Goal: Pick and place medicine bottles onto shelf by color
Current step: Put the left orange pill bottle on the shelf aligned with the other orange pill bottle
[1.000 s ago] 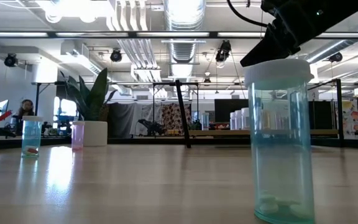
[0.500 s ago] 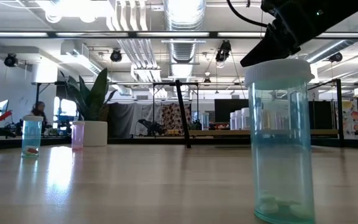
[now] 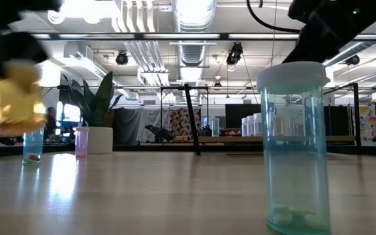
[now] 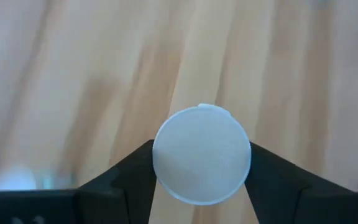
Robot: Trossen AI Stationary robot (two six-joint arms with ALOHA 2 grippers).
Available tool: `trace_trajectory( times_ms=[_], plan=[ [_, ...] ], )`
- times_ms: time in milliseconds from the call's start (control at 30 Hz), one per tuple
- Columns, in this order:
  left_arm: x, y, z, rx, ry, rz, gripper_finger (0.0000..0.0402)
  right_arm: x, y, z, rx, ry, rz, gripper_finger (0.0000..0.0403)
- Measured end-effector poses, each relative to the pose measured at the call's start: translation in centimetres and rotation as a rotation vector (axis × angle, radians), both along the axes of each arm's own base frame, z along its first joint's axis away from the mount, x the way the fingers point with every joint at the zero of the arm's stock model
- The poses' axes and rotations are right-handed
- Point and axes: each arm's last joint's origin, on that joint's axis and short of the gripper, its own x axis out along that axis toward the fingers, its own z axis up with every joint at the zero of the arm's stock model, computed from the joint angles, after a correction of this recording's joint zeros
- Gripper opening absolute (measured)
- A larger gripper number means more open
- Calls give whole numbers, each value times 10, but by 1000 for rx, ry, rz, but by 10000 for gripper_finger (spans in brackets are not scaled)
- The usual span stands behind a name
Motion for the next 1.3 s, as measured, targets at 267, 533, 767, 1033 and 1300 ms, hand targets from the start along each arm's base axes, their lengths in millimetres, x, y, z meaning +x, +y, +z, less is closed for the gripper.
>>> trace_trajectory(
  times_ms=[267,533,767,1033,1300],
  plan=[
    [97,58,41,208,-181,-175,187,-24,26,-16,98,120,8,66],
    [193,98,40,416,-161,-387,187,-37,41,-50,152,121,28,66],
    [244,111,19,469,-137,-493,198,-27,45,-61,93,-71,60,96],
    [259,111,8,485,-122,-520,204,-13,45,-65,-108,-137,23,178],
    [258,112,8,469,-121,-497,206,10,47,-85,-161,-149,22,184]
  ],
)
